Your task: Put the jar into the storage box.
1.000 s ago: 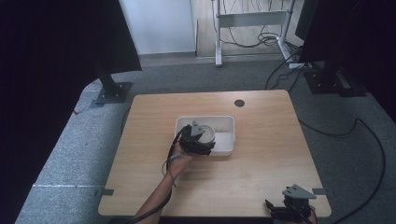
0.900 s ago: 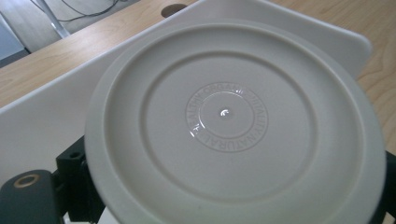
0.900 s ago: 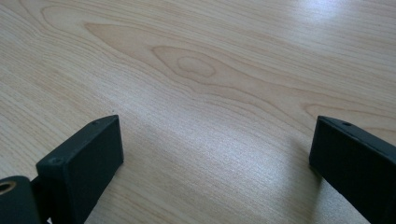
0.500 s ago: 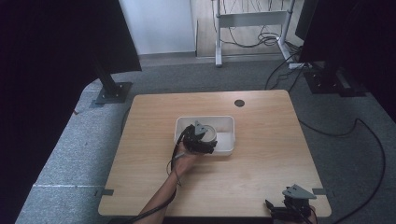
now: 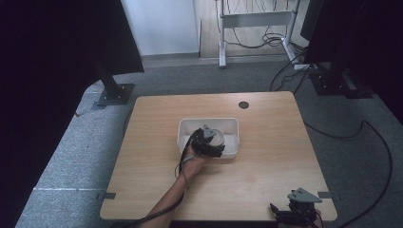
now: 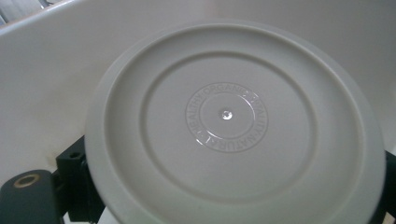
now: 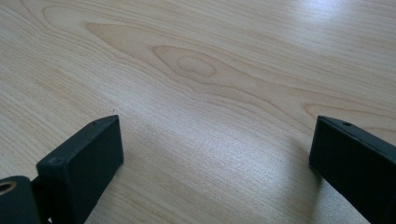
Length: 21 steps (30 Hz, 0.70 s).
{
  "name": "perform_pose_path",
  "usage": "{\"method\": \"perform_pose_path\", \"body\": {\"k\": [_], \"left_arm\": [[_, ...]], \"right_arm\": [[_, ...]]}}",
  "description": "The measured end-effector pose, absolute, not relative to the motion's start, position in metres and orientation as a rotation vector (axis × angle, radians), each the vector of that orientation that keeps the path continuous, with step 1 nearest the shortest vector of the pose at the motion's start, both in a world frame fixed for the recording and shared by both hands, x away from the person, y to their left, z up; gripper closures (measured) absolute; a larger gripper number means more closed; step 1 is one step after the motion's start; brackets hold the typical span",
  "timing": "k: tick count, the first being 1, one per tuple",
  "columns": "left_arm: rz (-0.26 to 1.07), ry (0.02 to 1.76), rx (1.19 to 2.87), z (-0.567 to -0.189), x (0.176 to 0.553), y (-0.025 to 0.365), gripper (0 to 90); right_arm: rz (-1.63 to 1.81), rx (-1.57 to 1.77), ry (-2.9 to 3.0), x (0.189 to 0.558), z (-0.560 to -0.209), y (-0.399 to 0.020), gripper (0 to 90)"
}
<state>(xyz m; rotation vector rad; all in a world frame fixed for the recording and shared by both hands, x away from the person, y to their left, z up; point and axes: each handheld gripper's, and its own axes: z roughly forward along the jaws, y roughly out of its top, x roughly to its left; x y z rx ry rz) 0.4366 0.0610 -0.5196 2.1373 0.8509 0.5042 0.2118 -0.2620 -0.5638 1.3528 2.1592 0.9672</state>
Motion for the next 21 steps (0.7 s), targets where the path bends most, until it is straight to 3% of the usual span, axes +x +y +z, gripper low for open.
{"method": "perform_pose_path", "body": {"k": [13,21], "left_arm": [[0.463,0.901,2.145,-0.5189,0.4405,0.0619,9.1],[0.474,0.907,2.124,-0.5177,0.4374,0.0603,3.9]], "right_arm": [[0.967,1.354,2.159,0.2119,-0.5638,-0.2618,2.4],[0.966,1.353,2.159,0.2118,-0.5638,-0.2619,2.4]]}}
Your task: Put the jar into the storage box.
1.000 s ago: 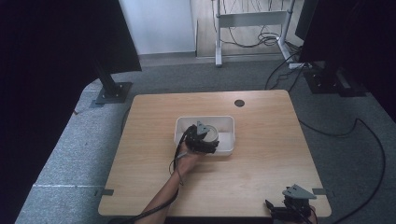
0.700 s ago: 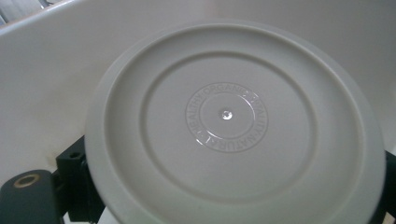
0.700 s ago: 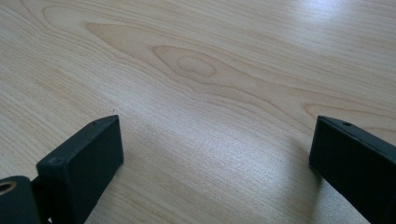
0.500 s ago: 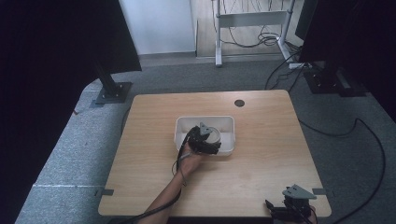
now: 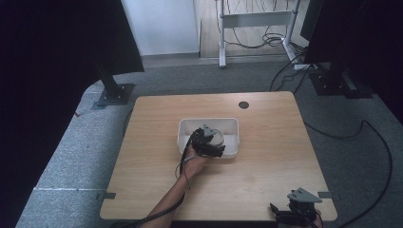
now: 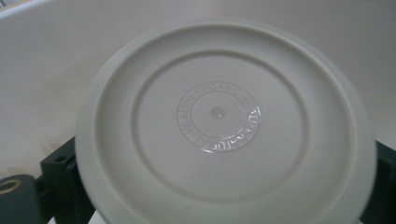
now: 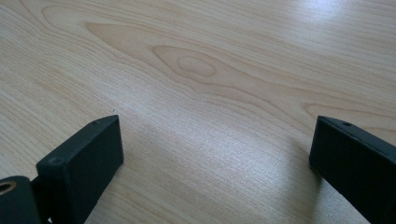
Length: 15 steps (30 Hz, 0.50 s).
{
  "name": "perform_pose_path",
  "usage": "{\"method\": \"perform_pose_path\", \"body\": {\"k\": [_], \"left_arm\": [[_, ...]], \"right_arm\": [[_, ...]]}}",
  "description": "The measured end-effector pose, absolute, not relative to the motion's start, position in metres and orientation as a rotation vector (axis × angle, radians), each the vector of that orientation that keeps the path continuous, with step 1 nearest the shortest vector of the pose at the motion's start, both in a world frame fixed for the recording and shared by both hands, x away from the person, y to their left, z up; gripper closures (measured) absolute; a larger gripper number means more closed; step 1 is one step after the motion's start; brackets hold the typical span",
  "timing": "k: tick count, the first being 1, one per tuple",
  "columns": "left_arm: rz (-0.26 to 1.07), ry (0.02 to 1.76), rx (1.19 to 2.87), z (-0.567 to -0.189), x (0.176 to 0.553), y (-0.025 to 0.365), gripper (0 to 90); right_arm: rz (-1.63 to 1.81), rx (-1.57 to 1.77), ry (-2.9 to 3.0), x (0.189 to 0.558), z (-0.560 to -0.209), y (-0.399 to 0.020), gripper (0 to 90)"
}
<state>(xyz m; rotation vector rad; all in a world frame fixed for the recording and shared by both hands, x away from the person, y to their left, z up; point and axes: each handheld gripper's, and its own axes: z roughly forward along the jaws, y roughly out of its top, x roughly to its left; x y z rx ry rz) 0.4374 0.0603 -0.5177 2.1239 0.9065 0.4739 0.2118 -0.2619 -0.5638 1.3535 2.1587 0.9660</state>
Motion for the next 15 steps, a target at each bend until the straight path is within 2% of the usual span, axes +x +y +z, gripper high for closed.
{"method": "perform_pose_path", "body": {"k": [15], "left_arm": [[0.487,0.871,2.078,-0.506,0.432,0.066,3.3]], "right_arm": [[0.967,1.354,2.160,0.212,-0.564,-0.262,2.4]]}}
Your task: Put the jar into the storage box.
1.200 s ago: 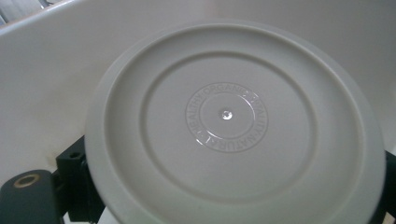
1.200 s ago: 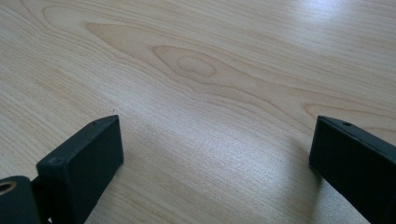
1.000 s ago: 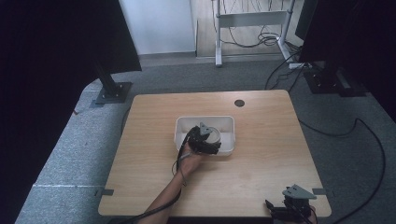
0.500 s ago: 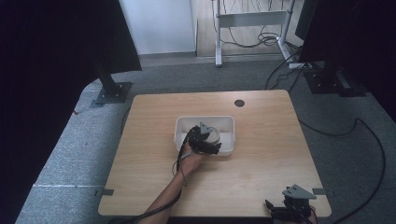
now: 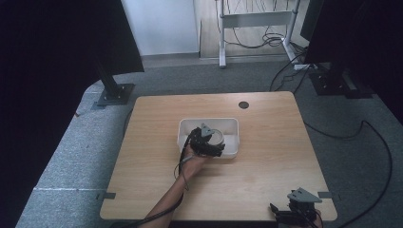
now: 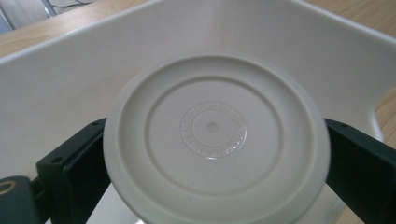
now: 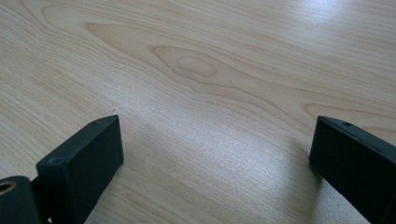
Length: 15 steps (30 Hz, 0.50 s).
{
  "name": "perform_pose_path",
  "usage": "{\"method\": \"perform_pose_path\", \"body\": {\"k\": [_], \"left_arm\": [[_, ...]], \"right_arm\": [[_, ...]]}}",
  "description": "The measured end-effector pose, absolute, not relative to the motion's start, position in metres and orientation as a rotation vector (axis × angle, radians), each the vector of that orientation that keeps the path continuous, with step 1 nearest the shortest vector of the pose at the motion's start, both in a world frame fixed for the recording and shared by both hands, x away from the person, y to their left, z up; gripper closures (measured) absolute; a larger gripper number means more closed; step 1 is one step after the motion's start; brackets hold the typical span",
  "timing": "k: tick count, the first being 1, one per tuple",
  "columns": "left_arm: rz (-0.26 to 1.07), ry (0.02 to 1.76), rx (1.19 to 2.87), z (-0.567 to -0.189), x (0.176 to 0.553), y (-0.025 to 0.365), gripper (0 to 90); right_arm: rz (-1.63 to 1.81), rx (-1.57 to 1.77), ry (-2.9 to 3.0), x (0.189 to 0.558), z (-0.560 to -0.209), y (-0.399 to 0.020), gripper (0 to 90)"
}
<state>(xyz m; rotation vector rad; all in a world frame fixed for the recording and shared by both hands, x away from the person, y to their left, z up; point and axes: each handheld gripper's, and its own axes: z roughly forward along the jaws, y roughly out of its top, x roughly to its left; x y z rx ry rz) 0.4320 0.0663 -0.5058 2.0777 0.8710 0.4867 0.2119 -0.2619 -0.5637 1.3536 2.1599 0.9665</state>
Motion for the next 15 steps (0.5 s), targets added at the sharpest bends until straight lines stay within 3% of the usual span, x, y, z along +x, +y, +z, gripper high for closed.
{"method": "perform_pose_path", "body": {"k": [15], "left_arm": [[0.475,0.850,2.055,-0.493,0.424,0.073,2.8]], "right_arm": [[0.966,1.354,2.158,0.212,-0.564,-0.262,2.4]]}}
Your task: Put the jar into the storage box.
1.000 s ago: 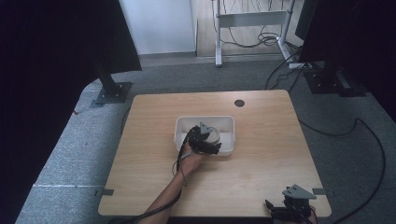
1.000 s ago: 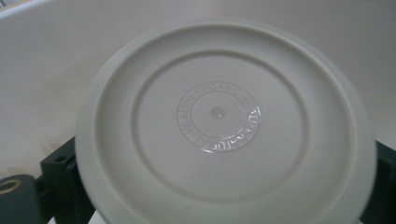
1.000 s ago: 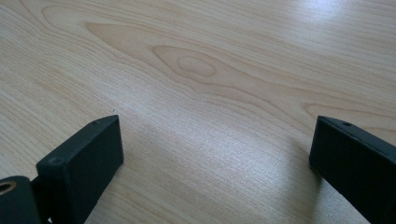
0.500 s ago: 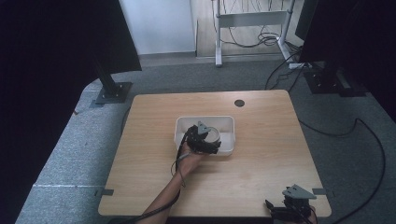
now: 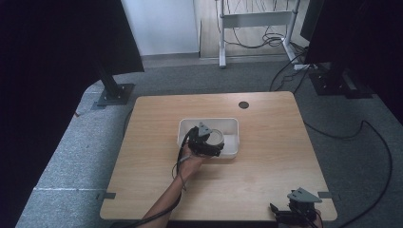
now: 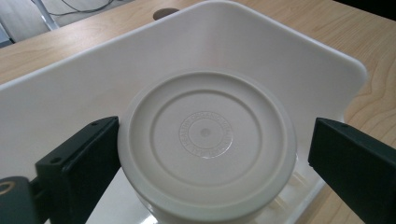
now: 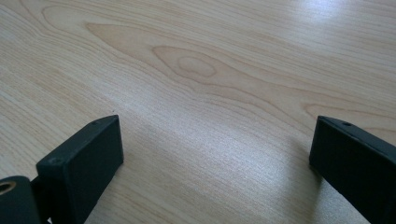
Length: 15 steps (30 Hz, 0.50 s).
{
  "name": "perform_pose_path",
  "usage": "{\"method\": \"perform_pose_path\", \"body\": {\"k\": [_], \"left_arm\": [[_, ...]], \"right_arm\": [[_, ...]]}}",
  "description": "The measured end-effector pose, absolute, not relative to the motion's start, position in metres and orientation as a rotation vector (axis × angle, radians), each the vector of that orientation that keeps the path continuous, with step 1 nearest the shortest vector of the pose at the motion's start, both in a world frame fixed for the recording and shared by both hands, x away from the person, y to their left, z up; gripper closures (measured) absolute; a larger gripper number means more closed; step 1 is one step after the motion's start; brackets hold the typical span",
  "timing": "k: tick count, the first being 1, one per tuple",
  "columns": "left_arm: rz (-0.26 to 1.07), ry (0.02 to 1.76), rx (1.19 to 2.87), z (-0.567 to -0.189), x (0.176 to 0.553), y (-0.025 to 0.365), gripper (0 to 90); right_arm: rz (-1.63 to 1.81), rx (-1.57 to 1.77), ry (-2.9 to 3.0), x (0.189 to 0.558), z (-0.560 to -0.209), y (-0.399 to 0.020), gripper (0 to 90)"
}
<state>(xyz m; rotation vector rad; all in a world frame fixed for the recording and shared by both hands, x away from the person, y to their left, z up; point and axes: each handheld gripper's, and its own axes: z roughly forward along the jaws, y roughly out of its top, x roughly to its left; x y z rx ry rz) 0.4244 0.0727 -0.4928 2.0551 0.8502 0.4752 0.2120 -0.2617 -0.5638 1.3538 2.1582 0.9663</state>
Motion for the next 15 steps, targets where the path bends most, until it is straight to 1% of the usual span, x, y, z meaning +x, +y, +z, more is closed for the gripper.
{"method": "perform_pose_path", "body": {"k": [15], "left_arm": [[0.471,0.813,2.041,-0.482,0.413,0.081,3.0]], "right_arm": [[0.966,1.355,2.158,0.212,-0.564,-0.262,2.4]]}}
